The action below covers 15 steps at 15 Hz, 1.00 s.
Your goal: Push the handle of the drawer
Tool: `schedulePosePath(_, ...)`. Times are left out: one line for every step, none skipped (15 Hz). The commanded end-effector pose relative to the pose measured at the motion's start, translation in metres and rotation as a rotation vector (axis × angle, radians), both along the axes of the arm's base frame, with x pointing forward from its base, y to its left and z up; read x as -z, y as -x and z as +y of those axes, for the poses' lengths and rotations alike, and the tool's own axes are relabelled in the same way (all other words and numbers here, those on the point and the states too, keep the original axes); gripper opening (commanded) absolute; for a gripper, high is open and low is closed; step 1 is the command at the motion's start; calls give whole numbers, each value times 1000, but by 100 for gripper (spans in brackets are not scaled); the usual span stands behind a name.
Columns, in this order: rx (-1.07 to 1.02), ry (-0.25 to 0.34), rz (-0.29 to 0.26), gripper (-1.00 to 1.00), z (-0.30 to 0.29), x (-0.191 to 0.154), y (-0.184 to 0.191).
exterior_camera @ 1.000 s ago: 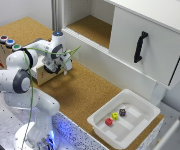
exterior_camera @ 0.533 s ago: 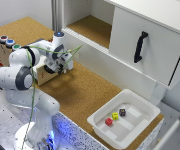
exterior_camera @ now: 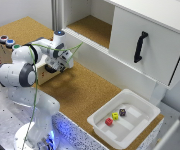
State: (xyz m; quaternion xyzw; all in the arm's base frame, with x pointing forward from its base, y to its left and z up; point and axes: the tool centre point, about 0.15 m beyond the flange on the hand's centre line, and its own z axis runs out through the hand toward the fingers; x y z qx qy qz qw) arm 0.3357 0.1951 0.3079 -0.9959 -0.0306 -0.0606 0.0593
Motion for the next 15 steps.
schedulePosePath(-40,-32,91,-100,53,38,-9)
schedulePosePath(-53,-30,91,-100,60,40,-9)
schedulePosePath(-67,-29,90,-100,69,42,-10)
schedulePosePath(-80,-32,85,-100,79,42,-12)
schedulePosePath(-87,-34,81,-100,85,42,-14)
schedulePosePath(-90,-45,79,-100,92,41,-16)
schedulePosePath(-85,-48,72,-100,98,42,-17)
schedulePosePath(-59,-55,66,-100,103,43,-19)
schedulePosePath(-38,-52,60,-100,112,46,-20)
schedulePosePath(-31,-45,50,-100,121,49,-19)
schedulePosePath(-31,-47,44,-100,128,50,-19)
schedulePosePath(-41,-41,33,-100,136,50,-19)
schedulePosePath(-49,-41,30,-100,141,49,-18)
schedulePosePath(-56,-33,21,-100,145,48,-18)
schedulePosePath(-59,-36,22,100,148,46,-18)
